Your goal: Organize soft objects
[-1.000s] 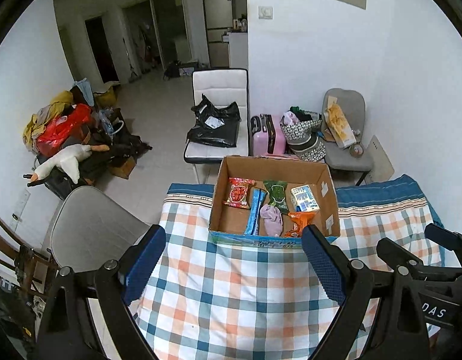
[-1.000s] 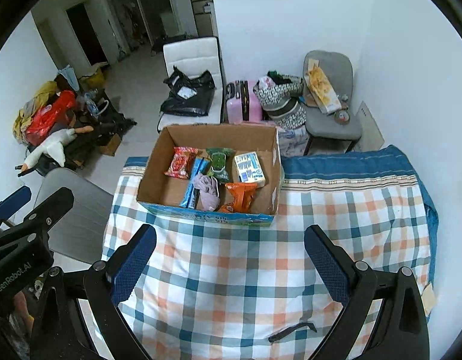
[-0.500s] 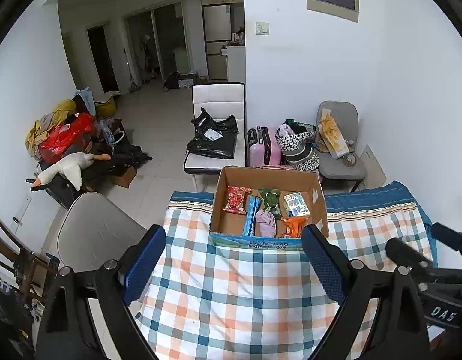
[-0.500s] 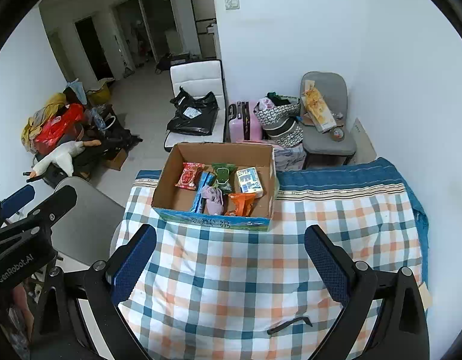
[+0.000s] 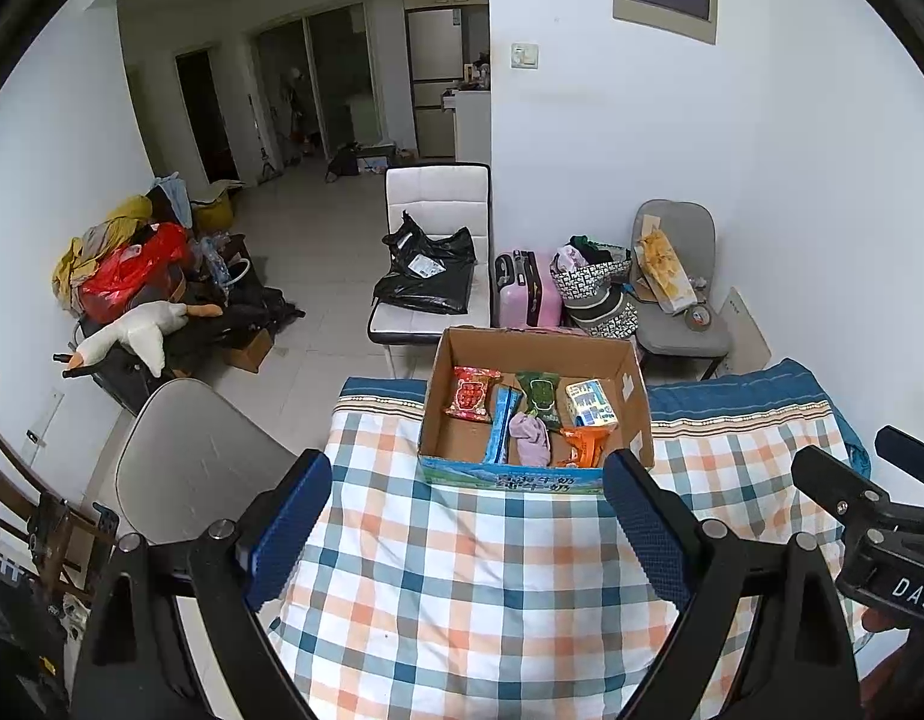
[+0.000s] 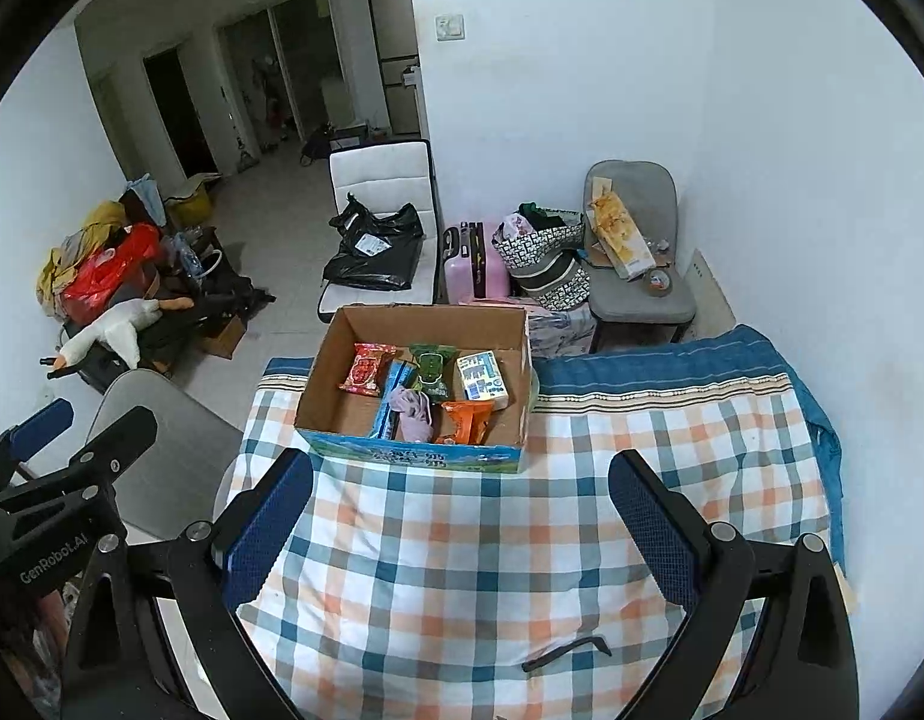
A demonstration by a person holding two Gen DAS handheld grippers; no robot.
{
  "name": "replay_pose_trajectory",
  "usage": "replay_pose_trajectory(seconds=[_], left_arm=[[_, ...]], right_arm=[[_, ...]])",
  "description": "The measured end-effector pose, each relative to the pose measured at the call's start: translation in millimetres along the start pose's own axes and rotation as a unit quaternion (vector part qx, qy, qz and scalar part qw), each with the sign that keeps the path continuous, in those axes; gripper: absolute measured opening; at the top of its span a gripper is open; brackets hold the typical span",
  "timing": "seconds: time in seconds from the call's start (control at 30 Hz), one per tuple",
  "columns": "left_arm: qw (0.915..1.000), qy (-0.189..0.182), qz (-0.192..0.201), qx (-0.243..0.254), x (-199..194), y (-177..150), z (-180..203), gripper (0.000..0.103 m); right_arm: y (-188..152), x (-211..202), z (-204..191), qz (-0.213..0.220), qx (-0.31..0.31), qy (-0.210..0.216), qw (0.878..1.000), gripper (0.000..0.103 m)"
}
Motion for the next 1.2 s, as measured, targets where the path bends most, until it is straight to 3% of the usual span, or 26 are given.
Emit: replay_pose_trajectory(seconds=[0.6,1.2], left_arm=[[0.9993,0.003,-0.037,-0.008,2.0,-15.6,8.2,0.093],[0.9992,0.006,-0.038,-0.011,4.3,-12.5,5.1,0.093]], right_arm=[[-1.7,1.2,-4.3,-0.012,-0.006,-0.009,1.000,0.101],[-2.5,1.7,-1.6,-0.012,-0.005,-0.012,1.000,0.101]])
Point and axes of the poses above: each gripper's, at about its wrist camera, not at the fingertips, and x roughly the way its jaws point, z to its right, y to its top, the point moved 10 cm from there along x, roughly the way its jaws point, and after that the axes turned 6 degrees about -x, right-handed, at the moved point
